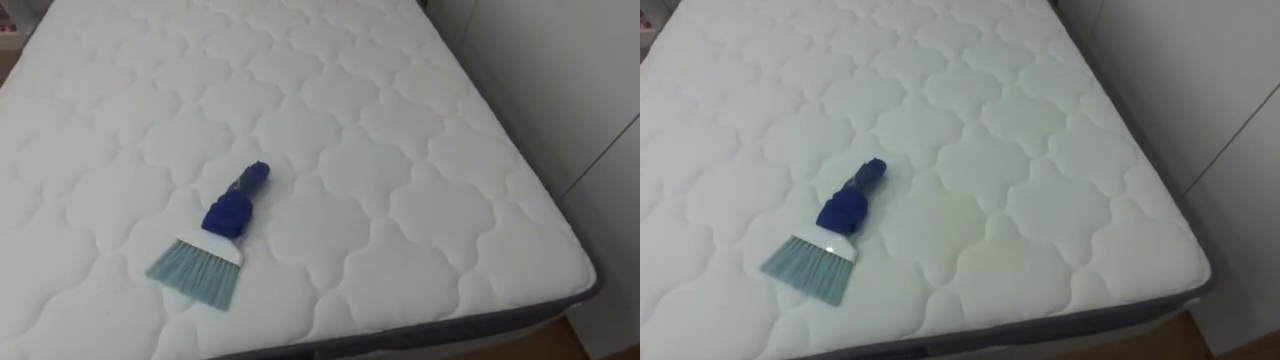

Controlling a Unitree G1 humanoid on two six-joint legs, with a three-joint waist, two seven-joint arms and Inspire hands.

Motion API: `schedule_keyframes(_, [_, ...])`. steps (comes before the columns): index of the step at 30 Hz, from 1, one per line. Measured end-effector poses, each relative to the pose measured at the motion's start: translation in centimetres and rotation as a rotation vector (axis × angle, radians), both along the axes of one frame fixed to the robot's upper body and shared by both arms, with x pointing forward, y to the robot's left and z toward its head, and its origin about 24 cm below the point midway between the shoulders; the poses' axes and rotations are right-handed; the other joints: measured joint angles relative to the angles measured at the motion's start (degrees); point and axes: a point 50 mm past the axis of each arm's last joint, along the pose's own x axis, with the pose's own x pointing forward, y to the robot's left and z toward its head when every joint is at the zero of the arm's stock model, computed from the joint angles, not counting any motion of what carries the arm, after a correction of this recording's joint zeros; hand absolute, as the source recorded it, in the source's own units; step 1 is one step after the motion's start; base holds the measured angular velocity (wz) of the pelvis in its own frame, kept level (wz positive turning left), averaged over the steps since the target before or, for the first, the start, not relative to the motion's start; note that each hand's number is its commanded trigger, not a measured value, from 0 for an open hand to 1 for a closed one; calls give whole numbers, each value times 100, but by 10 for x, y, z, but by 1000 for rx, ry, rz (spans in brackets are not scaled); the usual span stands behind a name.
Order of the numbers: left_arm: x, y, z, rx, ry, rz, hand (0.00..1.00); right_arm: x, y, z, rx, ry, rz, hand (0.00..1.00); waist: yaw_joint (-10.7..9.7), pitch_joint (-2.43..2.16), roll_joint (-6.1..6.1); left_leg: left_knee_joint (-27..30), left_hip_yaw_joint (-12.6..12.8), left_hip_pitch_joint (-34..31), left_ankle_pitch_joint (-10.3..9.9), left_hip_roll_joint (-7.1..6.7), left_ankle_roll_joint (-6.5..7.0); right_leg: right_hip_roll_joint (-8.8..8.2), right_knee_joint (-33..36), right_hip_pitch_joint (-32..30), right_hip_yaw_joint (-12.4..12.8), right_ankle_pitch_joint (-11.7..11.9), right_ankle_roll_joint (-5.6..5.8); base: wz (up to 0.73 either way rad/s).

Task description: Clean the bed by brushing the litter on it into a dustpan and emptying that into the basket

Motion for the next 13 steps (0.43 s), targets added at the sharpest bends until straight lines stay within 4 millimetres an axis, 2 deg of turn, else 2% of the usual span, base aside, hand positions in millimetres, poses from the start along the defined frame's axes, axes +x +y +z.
schedule_keyframes(7, [-13,1,-2,-20,98,25,0,-23,-3,-4,-23,162,11,0,-21,-48,-4,37,8,12,-2,1,5,1,43,4,3,0,2,0])
schedule_keyframes(10, [-23,0,-3,-28,152,44,0,-29,-3,-5,-22,217,20,0,-16,-48,-15,37,25,76,-2,-5,5,-2,105,29,10,-16,8,0])
schedule_keyframes(13, [-30,-1,-4,-50,199,52,0,-32,-2,-6,-12,247,19,0,-25,-20,-50,16,33,81,-13,-17,17,-19,103,27,11,-59,9,0])
